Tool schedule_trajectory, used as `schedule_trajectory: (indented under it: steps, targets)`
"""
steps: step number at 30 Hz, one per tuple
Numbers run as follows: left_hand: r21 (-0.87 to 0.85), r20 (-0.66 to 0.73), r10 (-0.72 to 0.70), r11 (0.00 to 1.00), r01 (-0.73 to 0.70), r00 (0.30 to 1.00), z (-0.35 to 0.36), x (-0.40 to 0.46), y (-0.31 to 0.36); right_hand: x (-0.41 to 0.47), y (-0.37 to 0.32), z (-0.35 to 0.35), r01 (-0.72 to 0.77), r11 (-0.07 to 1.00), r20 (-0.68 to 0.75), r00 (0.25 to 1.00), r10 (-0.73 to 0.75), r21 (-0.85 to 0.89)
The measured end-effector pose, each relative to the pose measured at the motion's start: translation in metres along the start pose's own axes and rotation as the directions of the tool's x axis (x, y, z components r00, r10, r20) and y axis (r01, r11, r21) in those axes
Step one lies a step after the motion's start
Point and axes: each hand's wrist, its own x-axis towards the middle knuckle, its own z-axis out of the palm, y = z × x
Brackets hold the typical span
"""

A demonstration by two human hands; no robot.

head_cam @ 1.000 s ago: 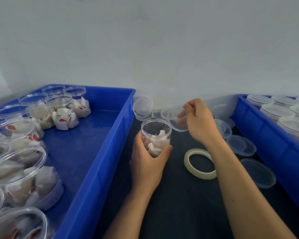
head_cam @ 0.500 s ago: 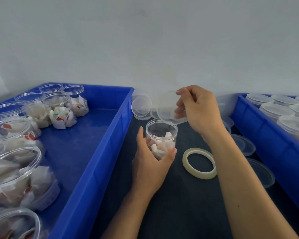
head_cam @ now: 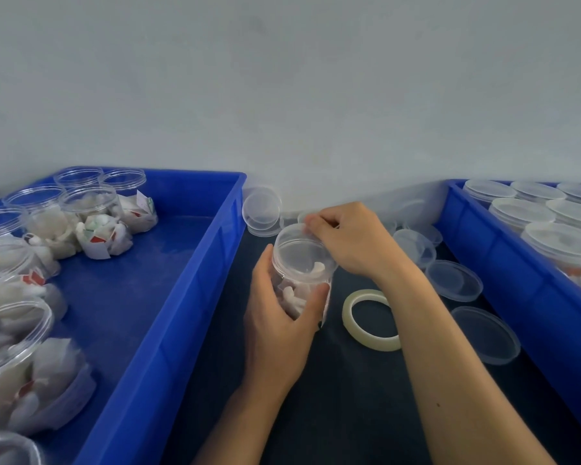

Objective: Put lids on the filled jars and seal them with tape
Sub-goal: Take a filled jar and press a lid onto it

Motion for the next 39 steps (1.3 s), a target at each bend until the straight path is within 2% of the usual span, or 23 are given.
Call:
schedule_trajectory:
  steps: [10, 13, 17, 21, 26, 33, 39]
  targets:
    - [-0.026, -0.040, -0.001, 1.000, 0.000, 0.999, 0.000, 0.003, 0.000, -0.002, -0.005, -0.003, 0.035, 0.997, -0.006, 0.999, -0.035, -0.072]
    - [-0.028, -0.031, -0.006, 1.000, 0.005, 0.999, 0.000, 0.003, 0.000, -0.006, -0.015, -0.013, 0.089, 0.989, 0.080, 0.994, -0.080, -0.114]
    - [-0.004, -0.016, 0.000, 1.000, -0.001, 1.000, 0.000, 0.003, 0.000, -0.021, -0.032, -0.025, 0.157, 0.949, 0.300, 0.951, -0.071, -0.274]
    - [-0.012, 0.005, 0.009, 1.000, -0.009, 1.000, 0.000, 0.004, -0.001, -0.028, -0.045, -0.021, 0.209, 0.884, 0.320, 0.945, -0.072, -0.418]
    - [0.082, 0.044, -0.027, 0.996, 0.023, 0.999, 0.002, 0.001, -0.013, -0.029, -0.044, -0.026, 0.249, 0.909, 0.372, 0.921, -0.116, -0.335]
    - [0.062, 0.029, -0.021, 0.998, 0.019, 0.999, 0.002, 0.002, -0.015, -0.026, -0.040, -0.027, 0.257, 0.931, 0.523, 0.848, -0.090, -0.257]
    - [0.079, 0.032, -0.002, 0.997, 0.000, 0.999, 0.002, 0.001, -0.015, -0.027, -0.037, -0.033, 0.224, 0.935, 0.508, 0.860, -0.057, -0.274]
